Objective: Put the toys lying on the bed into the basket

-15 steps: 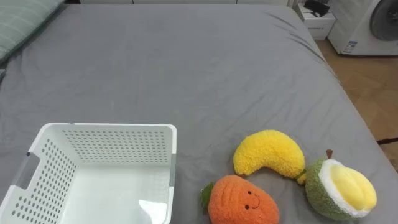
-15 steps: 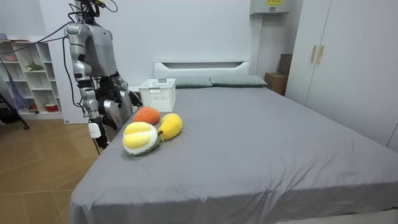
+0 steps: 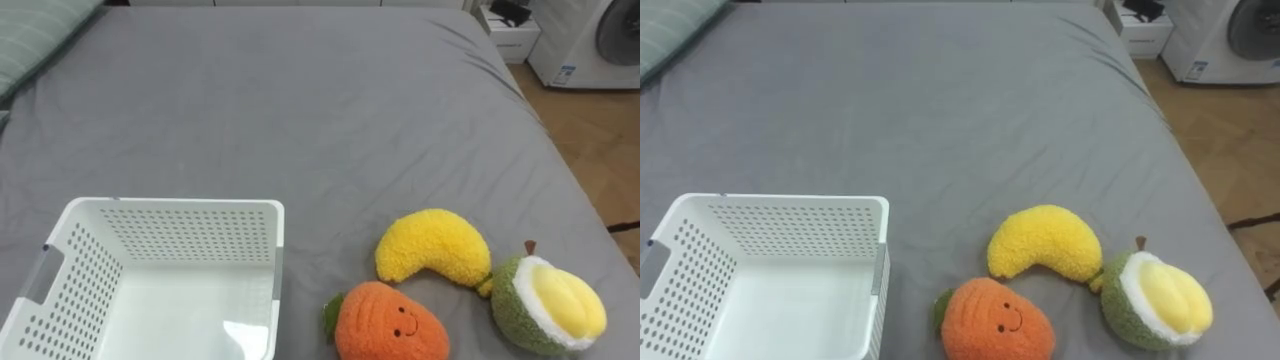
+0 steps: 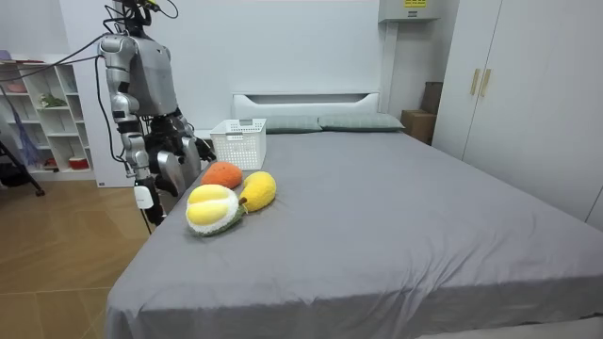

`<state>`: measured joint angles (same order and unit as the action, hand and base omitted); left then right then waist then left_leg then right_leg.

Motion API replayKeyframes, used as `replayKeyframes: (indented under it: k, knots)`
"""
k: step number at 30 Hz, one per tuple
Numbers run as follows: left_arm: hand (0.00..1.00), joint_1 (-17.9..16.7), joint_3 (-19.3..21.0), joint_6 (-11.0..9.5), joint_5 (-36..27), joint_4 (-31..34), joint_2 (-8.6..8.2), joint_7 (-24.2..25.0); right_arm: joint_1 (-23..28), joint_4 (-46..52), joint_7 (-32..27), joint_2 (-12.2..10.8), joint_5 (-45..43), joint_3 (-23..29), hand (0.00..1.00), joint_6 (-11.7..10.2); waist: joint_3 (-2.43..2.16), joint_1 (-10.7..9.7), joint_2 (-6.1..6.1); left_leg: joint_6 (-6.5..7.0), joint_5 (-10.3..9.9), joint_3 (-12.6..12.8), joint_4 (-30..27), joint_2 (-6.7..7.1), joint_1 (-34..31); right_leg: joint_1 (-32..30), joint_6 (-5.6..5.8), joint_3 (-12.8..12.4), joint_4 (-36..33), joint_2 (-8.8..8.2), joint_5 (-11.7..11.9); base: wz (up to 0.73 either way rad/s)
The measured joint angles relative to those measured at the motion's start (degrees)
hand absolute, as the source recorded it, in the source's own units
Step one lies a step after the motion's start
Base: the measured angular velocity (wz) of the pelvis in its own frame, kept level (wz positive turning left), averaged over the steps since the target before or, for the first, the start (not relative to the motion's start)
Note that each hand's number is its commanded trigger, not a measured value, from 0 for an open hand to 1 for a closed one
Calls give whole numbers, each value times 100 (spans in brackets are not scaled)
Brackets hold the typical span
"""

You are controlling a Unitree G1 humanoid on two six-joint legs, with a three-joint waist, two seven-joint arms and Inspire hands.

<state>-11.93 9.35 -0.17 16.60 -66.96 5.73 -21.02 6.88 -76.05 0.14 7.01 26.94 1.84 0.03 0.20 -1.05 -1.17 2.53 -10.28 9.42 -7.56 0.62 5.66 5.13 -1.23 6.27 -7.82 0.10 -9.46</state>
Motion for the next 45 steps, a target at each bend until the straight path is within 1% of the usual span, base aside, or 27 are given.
replayKeyframes:
  k: [6,9,11,12,14,15,16,19,20,24,25,27,29,31,32,34,35,37,39,40,43,45]
  knots:
    - [0,-13,0,111,-20,5,-25,0,111,-3,-74,-9,322,67,0,45,-9,3,15,0,0,18,2,-3,9,4,0,-15,-6,0,0,0]
    - [0,-8,125,147,-19,46,-26,50,172,-4,-123,-9,394,353,0,131,-11,-41,6,0,0,16,5,-4,2,5,0,1,-6,-4,-1,0]
    - [0,-9,172,145,-17,72,-26,70,227,-1,-246,-3,442,483,0,130,-13,-52,0,0,0,13,10,-3,-5,0,2,1,-3,-4,-4,0]
    - [0,-18,185,144,-16,94,-26,80,236,0,-322,-2,477,580,0,130,-26,-50,-29,0,0,11,15,-1,-4,-3,2,-3,-2,-5,-4,0]
    - [0,-21,250,133,-17,94,-28,87,354,-4,-452,-4,824,853,0,130,-38,-66,-54,0,0,-11,15,3,-1,7,2,11,1,-9,-4,0]
    - [0,-20,288,128,-16,94,-31,88,365,-4,-488,-3,896,904,0,130,-45,-74,-73,0,0,-11,15,3,1,7,2,10,0,-9,-4,0]
    - [0,-28,360,116,-15,94,-36,88,377,-4,-553,-9,958,1076,0,135,-47,-106,-89,0,1,-12,15,3,6,11,2,11,-2,-9,-4,0]
    - [0,-49,550,110,-13,106,-47,84,384,7,-759,-4,1121,1550,0,141,-36,-174,-115,0,0,-13,4,2,29,35,3,5,0,-8,-5,0]
    - [0,-50,587,112,-13,116,-47,84,392,11,-808,0,1156,1604,0,143,-31,-179,-121,0,0,-12,5,2,40,43,2,2,-1,-7,-6,0]
    - [0,-33,657,143,-11,178,-44,69,383,61,-1085,84,1205,2076,0,258,-23,-193,-158,0,1,-10,7,3,62,54,-3,-11,-16,-7,-14,0]
    - [0,-22,656,146,-15,177,-37,71,370,83,-1165,144,1241,2085,0,262,-30,-187,-174,0,1,-9,7,4,67,53,-2,-7,-24,-8,-14,0]
    - [0,-19,650,153,-14,177,-32,72,353,205,-1322,225,1233,2100,0,263,-27,-209,-175,0,1,-8,4,3,68,51,-3,-3,-33,-7,-14,0]
    - [0,-22,650,155,-18,177,-30,71,319,359,-1477,292,1226,2226,0,254,-35,-215,-195,0,1,-8,2,3,71,50,-2,-5,-34,-6,-15,0]
    - [0,-28,650,136,-17,178,-22,73,288,780,-1760,364,1187,2353,0,254,-34,-202,-221,-1,2,16,3,4,72,6,-1,-25,-106,-13,-40,-5]
    - [0,-36,650,133,-15,178,-21,74,266,888,-1800,395,1161,2382,0,248,-34,-200,-222,-1,2,26,1,2,66,-2,-2,-24,-107,-13,-39,-9]
    - [0,-37,650,105,-14,183,-8,75,78,1034,-1954,545,969,2383,0,188,-32,-189,-258,-2,2,81,2,-14,60,-29,-7,-64,-119,-1,-35,-9]
    - [0,-36,649,104,-13,195,-3,75,57,1099,-1995,566,938,2377,0,187,-32,-180,-272,-2,2,84,3,-16,60,-30,-7,-71,-119,2,-36,-7]
    - [0,-45,650,106,-13,261,1,74,-25,1424,-2077,613,688,2309,0,173,-24,-130,-312,-7,4,119,12,-26,62,-49,-11,-135,-117,25,-33,-7]
    - [0,-45,641,106,-18,278,10,76,-124,1608,-2151,637,588,2302,0,165,-17,-102,-321,-8,5,128,20,-26,61,-55,-11,-150,-117,27,-33,-3]
    - [0,-41,615,103,-17,279,22,77,-180,1701,-2243,649,569,2267,0,128,-14,-80,-326,-8,5,128,21,-24,61,-55,-11,-148,-117,26,-32,0]
    - [0,-33,489,69,-18,283,51,68,-204,2119,-2467,679,184,1945,0,112,-6,-17,-333,-8,5,127,20,-24,46,-60,-8,-135,-105,24,-29,0]
    - [0,-37,461,43,-16,287,57,69,-254,2352,-2514,680,33,1836,0,51,-4,-6,-333,-9,5,126,13,-22,24,-67,-6,-127,-98,24,-25,0]
